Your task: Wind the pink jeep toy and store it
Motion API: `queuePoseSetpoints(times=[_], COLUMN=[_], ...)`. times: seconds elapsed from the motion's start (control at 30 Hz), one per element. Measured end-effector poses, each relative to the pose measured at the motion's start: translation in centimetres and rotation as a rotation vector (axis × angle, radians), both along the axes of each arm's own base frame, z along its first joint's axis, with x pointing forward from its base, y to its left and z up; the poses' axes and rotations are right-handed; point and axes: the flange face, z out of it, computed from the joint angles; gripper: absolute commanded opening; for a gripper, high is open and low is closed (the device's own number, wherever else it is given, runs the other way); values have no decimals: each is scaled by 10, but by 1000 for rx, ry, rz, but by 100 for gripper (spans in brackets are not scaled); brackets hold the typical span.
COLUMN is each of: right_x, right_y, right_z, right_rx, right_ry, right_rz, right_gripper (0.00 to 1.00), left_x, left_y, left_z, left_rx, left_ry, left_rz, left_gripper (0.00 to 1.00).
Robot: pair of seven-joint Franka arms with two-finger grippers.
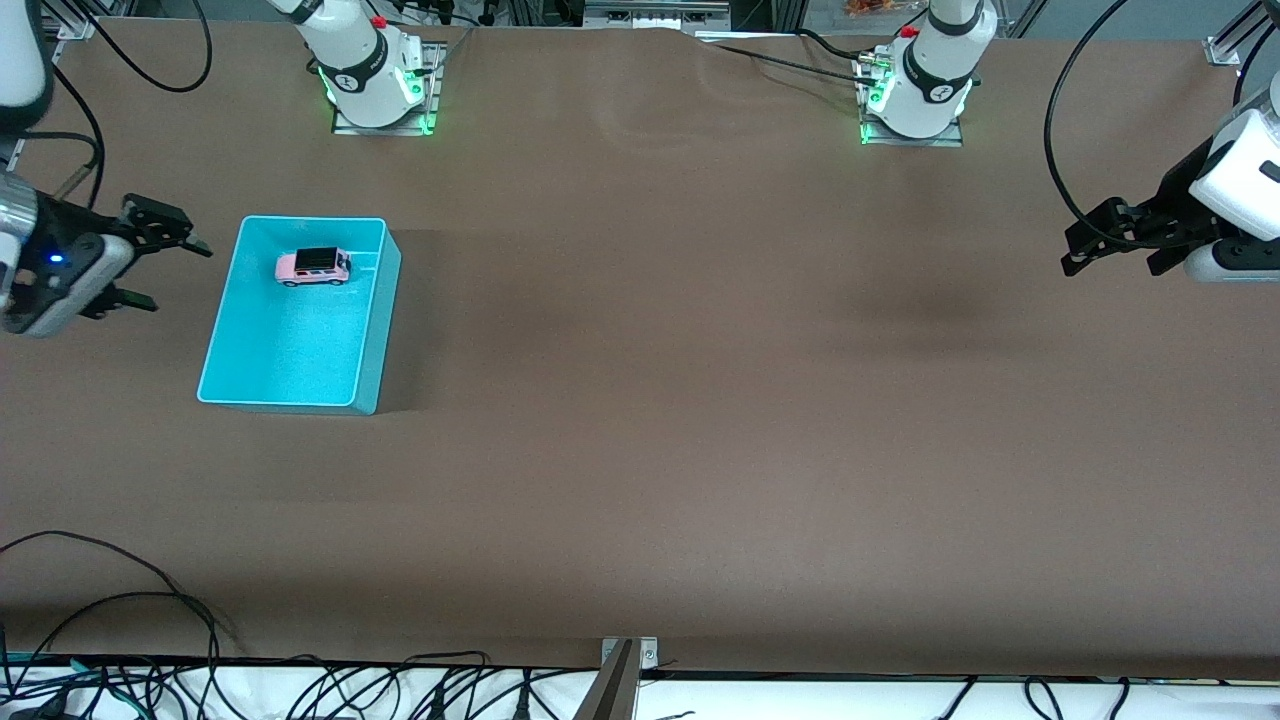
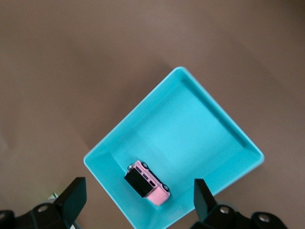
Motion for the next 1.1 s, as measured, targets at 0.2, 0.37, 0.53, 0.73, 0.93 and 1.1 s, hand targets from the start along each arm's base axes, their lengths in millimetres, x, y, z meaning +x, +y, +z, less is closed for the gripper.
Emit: queuePoseSetpoints(times=[0.2, 0.37, 0.53, 0.73, 0.93, 1.1], right_x=[4, 3, 1, -2, -13, -38], right_y=[4, 2, -3, 2, 2, 2], right_z=[28, 50, 69, 77, 79, 79], right_rx=[-36, -64, -147, -183, -190, -178], right_ry=[12, 25, 9, 12, 26, 6], right_rz=[-315, -443, -533, -557, -565, -570], right_gripper=[100, 100, 100, 100, 100, 100], left_x=[0, 0, 0, 0, 0, 0], left_y=[0, 0, 1, 1, 1, 1], left_z=[0, 0, 0, 0, 0, 0], left_rx=[0, 0, 0, 0, 0, 0], left_ry=[0, 0, 0, 0, 0, 0], left_rz=[0, 1, 2, 1, 2, 1], left_gripper=[100, 100, 100, 100, 100, 100])
